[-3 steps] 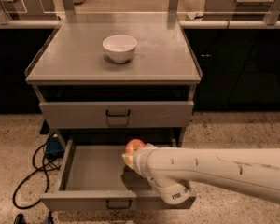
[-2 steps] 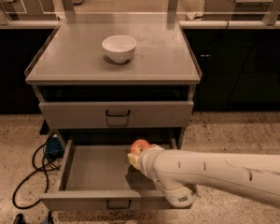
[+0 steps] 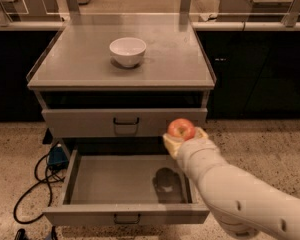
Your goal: Pick apple from middle drawer and place on counter
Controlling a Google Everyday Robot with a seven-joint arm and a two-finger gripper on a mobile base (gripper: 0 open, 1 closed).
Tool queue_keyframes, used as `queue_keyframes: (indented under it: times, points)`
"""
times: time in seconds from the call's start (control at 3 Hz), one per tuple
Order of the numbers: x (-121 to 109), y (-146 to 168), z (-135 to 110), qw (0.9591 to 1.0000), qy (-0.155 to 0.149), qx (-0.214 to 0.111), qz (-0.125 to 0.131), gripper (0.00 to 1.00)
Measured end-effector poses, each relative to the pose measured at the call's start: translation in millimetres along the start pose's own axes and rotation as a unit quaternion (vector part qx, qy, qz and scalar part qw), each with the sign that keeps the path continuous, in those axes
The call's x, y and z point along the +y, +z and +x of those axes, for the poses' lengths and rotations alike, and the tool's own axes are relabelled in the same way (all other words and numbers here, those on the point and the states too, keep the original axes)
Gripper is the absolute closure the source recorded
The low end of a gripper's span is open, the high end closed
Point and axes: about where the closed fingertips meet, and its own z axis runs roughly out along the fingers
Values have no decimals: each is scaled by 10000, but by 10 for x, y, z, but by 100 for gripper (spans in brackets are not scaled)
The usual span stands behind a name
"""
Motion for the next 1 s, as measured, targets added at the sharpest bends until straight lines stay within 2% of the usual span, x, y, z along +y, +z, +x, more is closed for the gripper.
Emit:
queue_keyframes:
  times: [0.33,0.67,1.0]
  points:
    - [-516,-341,-264,9978,221,-343,525,100]
    - [-531,-348,-253,9977,225,-336,539,100]
    - [-699,-393,-381,9964,504,-442,525,100]
